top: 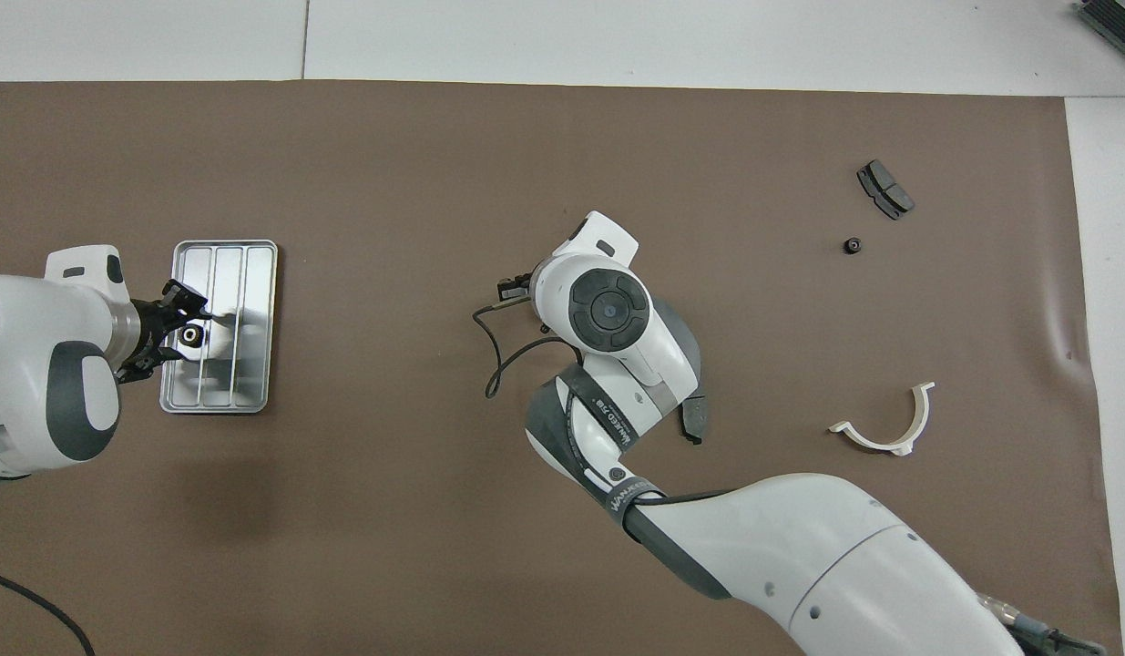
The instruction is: Place bearing gear from tray to pile
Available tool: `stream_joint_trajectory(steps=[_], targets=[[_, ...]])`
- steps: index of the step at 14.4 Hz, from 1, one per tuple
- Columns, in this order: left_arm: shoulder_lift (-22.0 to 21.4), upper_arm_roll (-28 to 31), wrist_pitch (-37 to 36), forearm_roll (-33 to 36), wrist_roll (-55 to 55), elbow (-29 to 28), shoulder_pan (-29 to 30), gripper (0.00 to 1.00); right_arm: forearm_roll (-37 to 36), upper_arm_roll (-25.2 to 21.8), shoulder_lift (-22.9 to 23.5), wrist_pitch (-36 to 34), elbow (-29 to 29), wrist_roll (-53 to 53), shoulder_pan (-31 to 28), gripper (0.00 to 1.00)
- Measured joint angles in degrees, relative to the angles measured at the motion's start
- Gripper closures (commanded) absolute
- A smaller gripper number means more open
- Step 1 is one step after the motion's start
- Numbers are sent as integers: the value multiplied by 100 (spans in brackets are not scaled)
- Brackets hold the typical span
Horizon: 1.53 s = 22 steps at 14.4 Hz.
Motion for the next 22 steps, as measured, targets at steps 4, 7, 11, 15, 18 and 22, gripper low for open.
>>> stream_joint_trajectory(steps=[4, 7, 11, 15, 18, 22], targets=[[1, -3, -9, 0, 0, 7, 6, 64, -22, -1, 0, 0, -113, 0, 15, 37], [-13, 10, -17, 0, 26, 13, 33, 100, -29, 0, -4, 0, -113, 0, 24, 41], [-16, -6, -98, -1, 79, 84, 32, 100, -39, 1, -11, 1, -113, 0, 27, 50], [-20, -54, -871, -1, 109, 754, 26, 100, -215, -1, -14, 21, -113, -5, 17, 60], [-22, -134, -1295, 9, 156, 1307, -42, 100, -296, -3, -14, 31, -113, -6, -3, 67], [5, -182, -1362, 205, 183, 1680, -759, 100, -425, -6, -18, 35, -110, -6, -58, 84]])
